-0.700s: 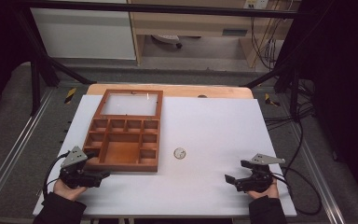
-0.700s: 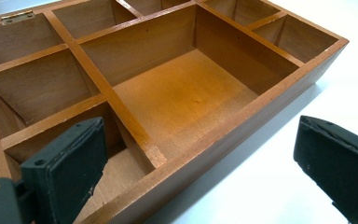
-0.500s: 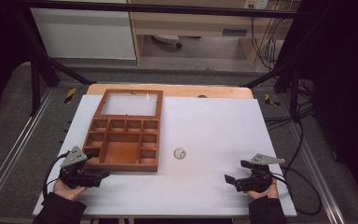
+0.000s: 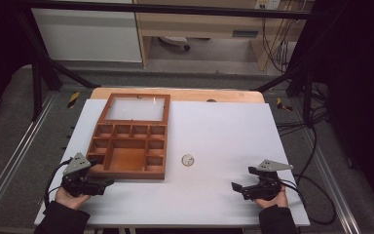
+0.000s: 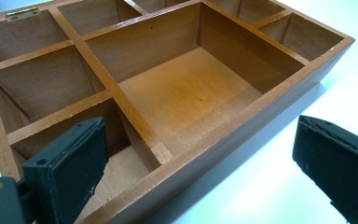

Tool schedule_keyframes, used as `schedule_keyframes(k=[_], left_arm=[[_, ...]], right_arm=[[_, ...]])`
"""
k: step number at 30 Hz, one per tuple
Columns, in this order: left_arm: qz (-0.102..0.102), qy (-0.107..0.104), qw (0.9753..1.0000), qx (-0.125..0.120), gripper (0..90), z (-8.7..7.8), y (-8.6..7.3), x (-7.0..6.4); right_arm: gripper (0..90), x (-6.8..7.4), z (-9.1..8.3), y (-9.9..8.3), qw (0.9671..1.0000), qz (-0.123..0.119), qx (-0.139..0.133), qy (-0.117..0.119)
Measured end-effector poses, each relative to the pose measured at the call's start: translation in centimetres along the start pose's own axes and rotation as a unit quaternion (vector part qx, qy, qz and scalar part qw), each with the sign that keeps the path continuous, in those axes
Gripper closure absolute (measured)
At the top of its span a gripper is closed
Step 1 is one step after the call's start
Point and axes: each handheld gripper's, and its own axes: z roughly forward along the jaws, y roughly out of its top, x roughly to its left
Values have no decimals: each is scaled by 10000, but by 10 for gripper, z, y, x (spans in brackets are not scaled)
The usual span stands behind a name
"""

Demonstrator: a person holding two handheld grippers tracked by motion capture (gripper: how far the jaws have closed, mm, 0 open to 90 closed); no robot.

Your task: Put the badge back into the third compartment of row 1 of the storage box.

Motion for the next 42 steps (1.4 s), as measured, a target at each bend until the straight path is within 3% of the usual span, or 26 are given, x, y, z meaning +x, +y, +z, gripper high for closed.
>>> schedule_keyframes(k=[42], left_arm=[[-24,113,9999,-8,36,-1,1,0]], right_arm=[[8,41,48,36,9990,-409,201,20]])
